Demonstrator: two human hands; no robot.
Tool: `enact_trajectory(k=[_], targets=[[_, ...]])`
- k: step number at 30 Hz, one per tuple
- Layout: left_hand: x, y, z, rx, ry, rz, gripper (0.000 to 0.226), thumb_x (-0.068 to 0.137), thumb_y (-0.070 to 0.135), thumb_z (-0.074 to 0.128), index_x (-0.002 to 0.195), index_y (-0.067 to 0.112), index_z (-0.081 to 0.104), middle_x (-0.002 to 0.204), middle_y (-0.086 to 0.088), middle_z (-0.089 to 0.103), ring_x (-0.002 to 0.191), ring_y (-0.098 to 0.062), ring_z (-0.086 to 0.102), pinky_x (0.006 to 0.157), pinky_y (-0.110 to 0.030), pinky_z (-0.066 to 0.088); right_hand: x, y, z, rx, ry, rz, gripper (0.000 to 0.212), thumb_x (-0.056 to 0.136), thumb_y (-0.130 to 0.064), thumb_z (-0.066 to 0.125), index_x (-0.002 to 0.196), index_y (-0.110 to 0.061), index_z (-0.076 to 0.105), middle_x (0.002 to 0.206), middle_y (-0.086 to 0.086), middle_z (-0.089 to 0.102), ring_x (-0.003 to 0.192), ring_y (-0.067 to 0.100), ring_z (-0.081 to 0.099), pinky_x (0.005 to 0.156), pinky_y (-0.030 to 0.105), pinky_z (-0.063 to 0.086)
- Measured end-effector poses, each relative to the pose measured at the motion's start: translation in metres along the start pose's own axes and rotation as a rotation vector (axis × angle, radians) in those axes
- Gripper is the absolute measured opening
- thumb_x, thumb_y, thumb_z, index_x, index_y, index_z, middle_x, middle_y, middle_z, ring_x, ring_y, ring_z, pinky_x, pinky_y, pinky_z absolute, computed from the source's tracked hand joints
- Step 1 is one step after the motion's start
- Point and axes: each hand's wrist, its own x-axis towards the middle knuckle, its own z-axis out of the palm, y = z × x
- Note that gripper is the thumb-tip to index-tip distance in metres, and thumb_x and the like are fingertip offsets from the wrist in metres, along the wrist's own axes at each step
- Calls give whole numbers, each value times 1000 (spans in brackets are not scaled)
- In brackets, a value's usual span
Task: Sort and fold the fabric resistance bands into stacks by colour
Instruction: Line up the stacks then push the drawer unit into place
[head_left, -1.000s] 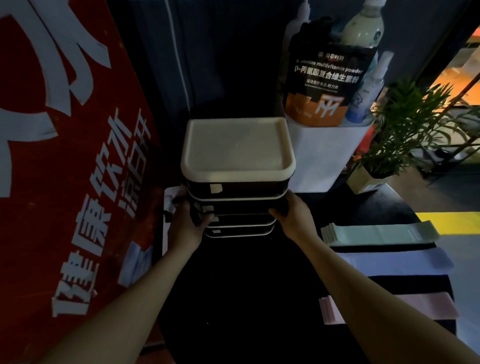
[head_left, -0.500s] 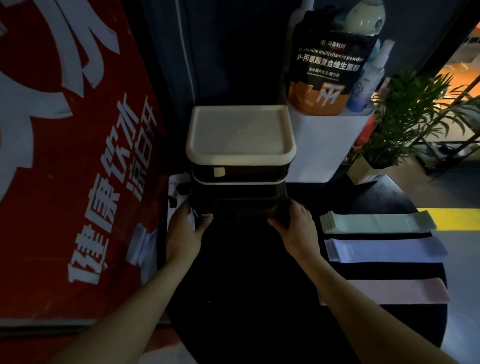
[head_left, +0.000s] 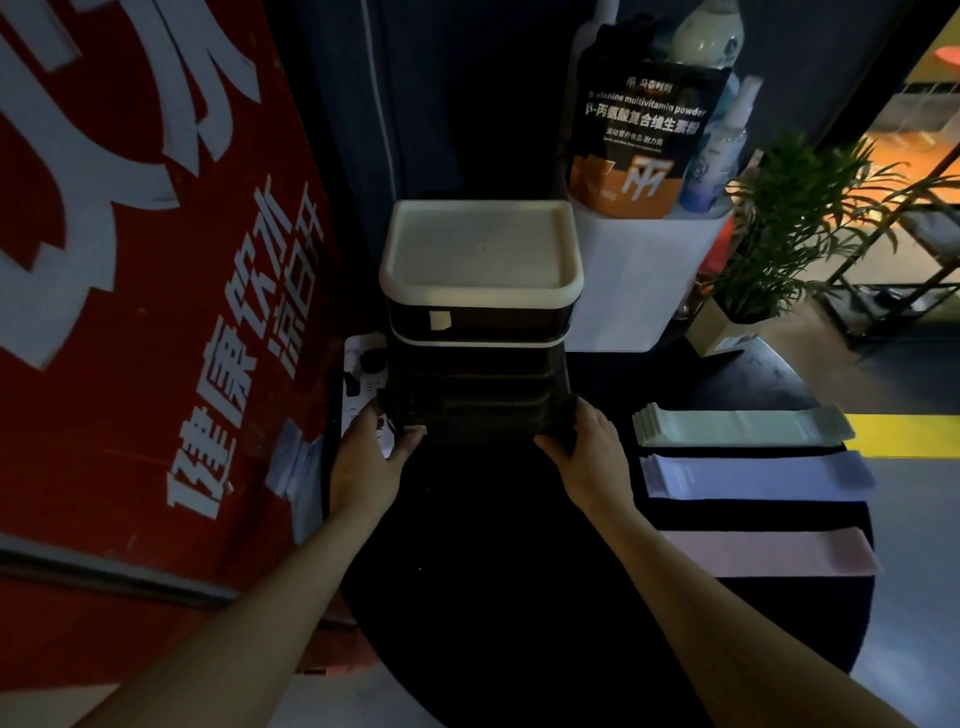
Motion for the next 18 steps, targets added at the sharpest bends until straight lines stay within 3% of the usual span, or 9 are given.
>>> enact_trajectory(k=[4,7,15,18], targets=[[-15,1,2,32,-6,-83,60,84,29,67,136,10,43,133,-8,51,122,-21,49,98,-26,38,-10,10,-5,2,-21,41,57,86,-31,64,136,-14,42,130,7,47,119,26,47,99,40,42],[-30,1,7,59,-39,-119,57,87,27,65,135,7,42,133,-9,49,118,-17,49,91,-21,35,-24,32,-12,-19,-12,95,55,88,-28,63,136,-11,42,132,9,46,120,26,46,100,39,42],[-69,12,59,54,-297,-139,47,89,29,61,131,15,44,130,2,47,107,-6,49,84,-23,38,-68,109,-44,-20,-27,208,35,90,-20,61,121,-8,53,115,10,50,107,29,49,86,35,43],[-82,21,87,41,-450,-145,42,91,30,59,129,18,45,125,6,46,114,-7,50,89,-24,40,-82,137,-51,-79,2,253,37,90,-20,61,125,-9,53,124,10,48,114,29,46,89,34,42]])
